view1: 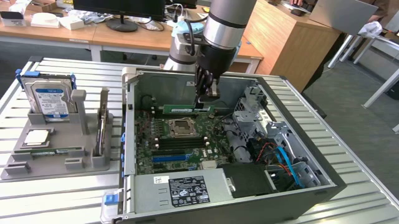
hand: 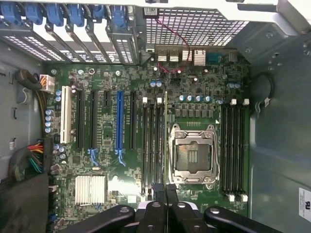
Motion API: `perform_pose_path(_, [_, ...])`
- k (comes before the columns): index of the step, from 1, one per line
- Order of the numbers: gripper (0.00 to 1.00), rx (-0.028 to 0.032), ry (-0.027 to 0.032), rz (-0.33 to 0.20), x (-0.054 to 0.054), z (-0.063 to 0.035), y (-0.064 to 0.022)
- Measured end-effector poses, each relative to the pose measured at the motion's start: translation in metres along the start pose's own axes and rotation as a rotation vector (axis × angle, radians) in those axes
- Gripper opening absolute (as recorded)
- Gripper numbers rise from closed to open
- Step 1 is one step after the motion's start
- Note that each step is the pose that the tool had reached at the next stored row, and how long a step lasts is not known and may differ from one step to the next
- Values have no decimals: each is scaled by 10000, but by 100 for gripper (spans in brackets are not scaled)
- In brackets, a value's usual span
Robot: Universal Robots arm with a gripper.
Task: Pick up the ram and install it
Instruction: 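Pick up the ram and move it above insertion slot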
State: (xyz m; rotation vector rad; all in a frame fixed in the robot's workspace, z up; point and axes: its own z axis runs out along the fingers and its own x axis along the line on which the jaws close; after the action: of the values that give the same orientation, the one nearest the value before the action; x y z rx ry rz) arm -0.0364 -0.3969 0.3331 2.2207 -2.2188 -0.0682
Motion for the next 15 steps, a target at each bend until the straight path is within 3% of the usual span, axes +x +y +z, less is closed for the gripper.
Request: perform_pose_path(15, [11, 6, 1, 0, 4, 137, -4])
